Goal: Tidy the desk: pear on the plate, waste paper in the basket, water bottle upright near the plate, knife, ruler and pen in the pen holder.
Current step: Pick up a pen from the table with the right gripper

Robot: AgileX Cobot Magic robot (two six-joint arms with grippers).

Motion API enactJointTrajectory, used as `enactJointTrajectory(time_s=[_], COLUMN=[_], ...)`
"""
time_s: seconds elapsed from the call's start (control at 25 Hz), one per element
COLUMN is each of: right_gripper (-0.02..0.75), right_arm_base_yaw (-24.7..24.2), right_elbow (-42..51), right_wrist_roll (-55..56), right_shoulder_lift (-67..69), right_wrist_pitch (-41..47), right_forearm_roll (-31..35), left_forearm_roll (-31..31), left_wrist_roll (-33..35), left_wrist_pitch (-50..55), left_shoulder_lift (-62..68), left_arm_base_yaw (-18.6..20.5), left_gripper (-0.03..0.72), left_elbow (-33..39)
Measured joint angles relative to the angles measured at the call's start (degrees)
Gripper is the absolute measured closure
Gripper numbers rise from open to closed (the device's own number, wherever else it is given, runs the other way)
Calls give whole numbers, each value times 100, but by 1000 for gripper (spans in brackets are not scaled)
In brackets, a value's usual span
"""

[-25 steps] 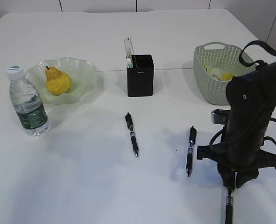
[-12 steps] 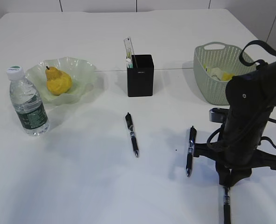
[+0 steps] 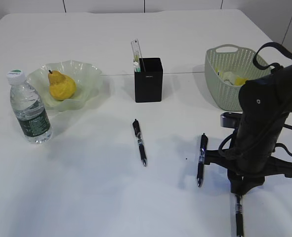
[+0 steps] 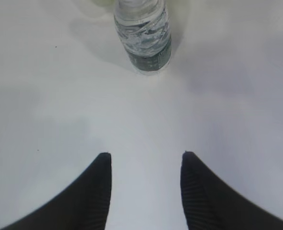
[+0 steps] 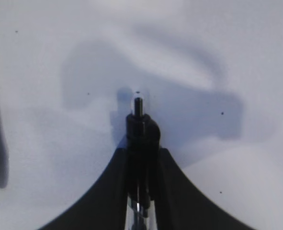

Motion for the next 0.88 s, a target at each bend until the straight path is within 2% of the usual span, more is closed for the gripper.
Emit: enactJointTrajectory(time_s=[0.2,0.56,0.88], right_gripper=[616,617,618], right_arm_base_yaw=[0,0,0], right_elbow=[-48,-824,-1397], right_wrist_roll=[-124,-449,-1502], right_shoulder_lift=[25,83,83], right_wrist_pitch=[0,266,588], right_forearm_roll=[0,77,108], left_forearm_roll=[0,0,0], left_wrist_roll=[0,0,0], left_wrist_pitch=[0,-9,-9], left_shoulder_lift=[0,0,0], left_arm_base_yaw=[0,0,0], left_gripper=[358,358,358], left_elbow=[0,0,0])
